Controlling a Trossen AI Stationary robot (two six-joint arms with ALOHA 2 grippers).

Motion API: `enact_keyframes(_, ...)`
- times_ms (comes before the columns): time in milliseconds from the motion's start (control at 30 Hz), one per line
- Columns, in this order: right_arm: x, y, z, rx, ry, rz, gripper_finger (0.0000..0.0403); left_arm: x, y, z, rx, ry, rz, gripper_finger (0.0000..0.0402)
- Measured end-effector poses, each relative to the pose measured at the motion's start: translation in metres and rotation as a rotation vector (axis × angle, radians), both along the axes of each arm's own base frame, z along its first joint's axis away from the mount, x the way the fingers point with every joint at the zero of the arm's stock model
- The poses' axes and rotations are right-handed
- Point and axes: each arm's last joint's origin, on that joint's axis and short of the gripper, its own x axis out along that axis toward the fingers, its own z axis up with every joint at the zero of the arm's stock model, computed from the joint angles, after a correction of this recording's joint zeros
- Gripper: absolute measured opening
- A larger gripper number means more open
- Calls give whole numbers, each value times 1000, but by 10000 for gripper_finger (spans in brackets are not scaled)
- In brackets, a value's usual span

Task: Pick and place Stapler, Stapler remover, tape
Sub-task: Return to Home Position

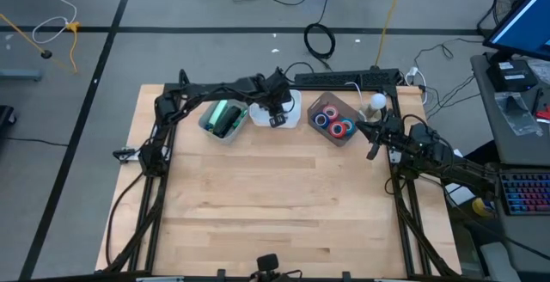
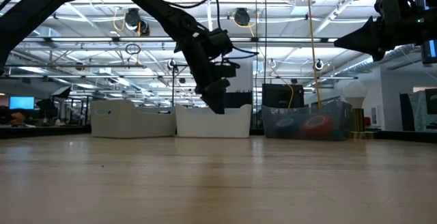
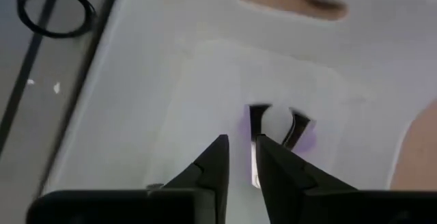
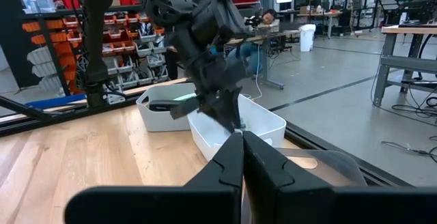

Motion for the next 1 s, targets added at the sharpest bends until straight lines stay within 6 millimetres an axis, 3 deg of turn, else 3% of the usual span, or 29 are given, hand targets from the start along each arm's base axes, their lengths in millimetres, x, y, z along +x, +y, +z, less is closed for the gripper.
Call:
enact_keyframes(167, 0, 0, 0, 0, 0, 2, 0, -5, -2, 29, 32, -71, 12, 80)
enact_keyframes(400, 0, 0, 0, 14, -7, 3, 0, -30, -19, 99, -17, -243, 135, 72)
enact_keyframes(667, 0, 0, 0, 70, -36, 2, 0, -76, -66, 170, -92, -316, 185, 72)
enact_keyframes(1000, 0, 0, 0, 70, -36, 2, 0, -131, -126, 215, -136, -283, 97, 72)
